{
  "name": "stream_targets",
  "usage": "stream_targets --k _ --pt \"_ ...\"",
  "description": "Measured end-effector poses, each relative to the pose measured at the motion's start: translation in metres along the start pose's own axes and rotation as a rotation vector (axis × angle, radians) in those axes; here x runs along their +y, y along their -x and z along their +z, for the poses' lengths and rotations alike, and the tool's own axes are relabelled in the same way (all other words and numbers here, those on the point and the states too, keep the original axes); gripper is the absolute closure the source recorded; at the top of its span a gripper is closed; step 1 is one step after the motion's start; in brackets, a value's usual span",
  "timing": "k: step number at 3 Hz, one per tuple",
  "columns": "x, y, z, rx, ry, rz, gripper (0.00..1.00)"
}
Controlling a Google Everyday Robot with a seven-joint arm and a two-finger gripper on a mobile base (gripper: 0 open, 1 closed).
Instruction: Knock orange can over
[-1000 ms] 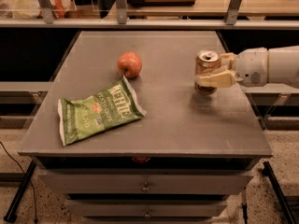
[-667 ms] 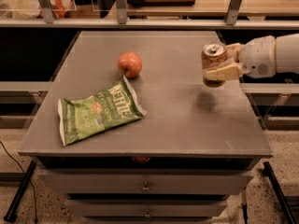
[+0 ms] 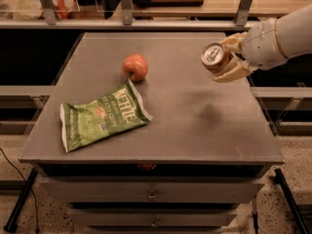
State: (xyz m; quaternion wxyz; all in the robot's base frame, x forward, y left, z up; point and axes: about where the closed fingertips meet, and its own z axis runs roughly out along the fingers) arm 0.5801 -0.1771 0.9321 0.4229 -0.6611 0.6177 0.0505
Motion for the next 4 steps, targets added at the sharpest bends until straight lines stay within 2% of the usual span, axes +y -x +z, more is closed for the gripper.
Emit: stream_targets --k 1,2,3,4 --pt "0.021 0.017 0.005 0.134 0.082 -0.297 1.0" --pt "0.04 0.028 0.011 0.201 0.181 -0.531 1.0" --pt "0.058 0.035 0.02 0.257 0.275 -0.725 1.0" --pt "0.077 0.039 0.031 0.325 0.337 -0.889 1.0"
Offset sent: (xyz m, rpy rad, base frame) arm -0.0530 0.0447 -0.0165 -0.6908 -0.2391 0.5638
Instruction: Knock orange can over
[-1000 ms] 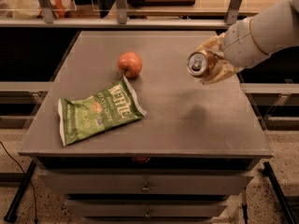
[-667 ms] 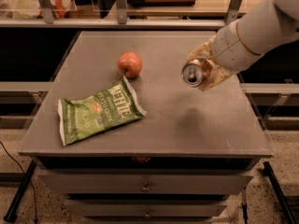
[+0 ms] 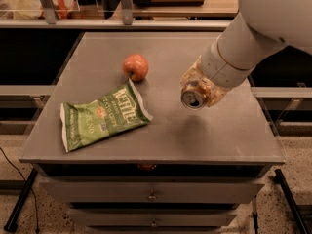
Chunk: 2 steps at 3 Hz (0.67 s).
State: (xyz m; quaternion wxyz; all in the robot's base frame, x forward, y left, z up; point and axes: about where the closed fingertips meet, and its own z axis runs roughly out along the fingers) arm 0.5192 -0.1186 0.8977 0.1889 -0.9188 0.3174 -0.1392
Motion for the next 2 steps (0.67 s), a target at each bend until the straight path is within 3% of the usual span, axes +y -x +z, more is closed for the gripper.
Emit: stream_targets --k 1,2 --pt "0.004 0.019 0.012 0.069 0.054 -0.125 1.0" --pt "0.009 0.032 0.022 0.108 0.099 -0.202 1.0"
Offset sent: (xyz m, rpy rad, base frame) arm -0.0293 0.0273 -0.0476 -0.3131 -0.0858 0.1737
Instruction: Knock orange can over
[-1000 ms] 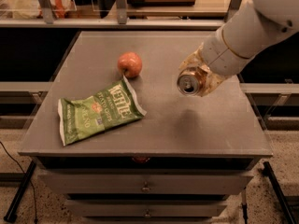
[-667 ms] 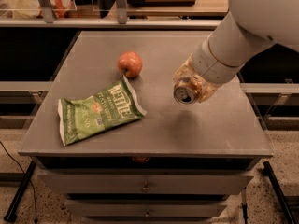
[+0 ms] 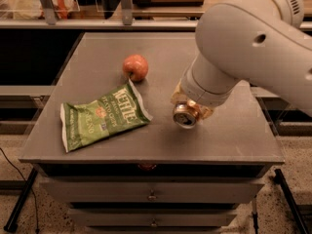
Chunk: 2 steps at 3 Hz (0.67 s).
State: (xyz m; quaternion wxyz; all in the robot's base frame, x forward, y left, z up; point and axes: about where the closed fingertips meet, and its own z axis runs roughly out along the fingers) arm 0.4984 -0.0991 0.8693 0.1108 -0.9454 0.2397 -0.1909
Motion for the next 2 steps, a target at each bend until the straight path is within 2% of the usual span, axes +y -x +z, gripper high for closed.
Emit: stream_targets --k 1,2 --pt "0.0007 0.0069 0.0094 0.025 0.045 -0.034 0.82" --pt "0.0014 0.0083 0.0154 0.035 0.079 -0.046 0.59"
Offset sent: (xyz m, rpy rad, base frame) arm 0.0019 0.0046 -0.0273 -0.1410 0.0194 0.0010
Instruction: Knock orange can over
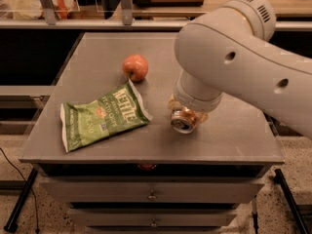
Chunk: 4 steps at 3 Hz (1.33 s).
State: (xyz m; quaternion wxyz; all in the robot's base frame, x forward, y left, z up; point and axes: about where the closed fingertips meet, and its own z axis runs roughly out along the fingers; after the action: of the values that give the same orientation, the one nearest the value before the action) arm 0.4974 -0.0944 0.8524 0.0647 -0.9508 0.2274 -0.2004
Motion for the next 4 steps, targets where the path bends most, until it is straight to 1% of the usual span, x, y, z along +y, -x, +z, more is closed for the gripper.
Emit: stream_targets --k 2,3,4 --pt "0.0014 -0.0017 0.0075 0.003 0.048 -0.005 0.12" --pt "0.0026 -0.0022 0.01 -0.007 0.069 -0.005 0.0" --pt "0.0036 -0.005 0.0094 -0.01 0.075 0.0 0.0"
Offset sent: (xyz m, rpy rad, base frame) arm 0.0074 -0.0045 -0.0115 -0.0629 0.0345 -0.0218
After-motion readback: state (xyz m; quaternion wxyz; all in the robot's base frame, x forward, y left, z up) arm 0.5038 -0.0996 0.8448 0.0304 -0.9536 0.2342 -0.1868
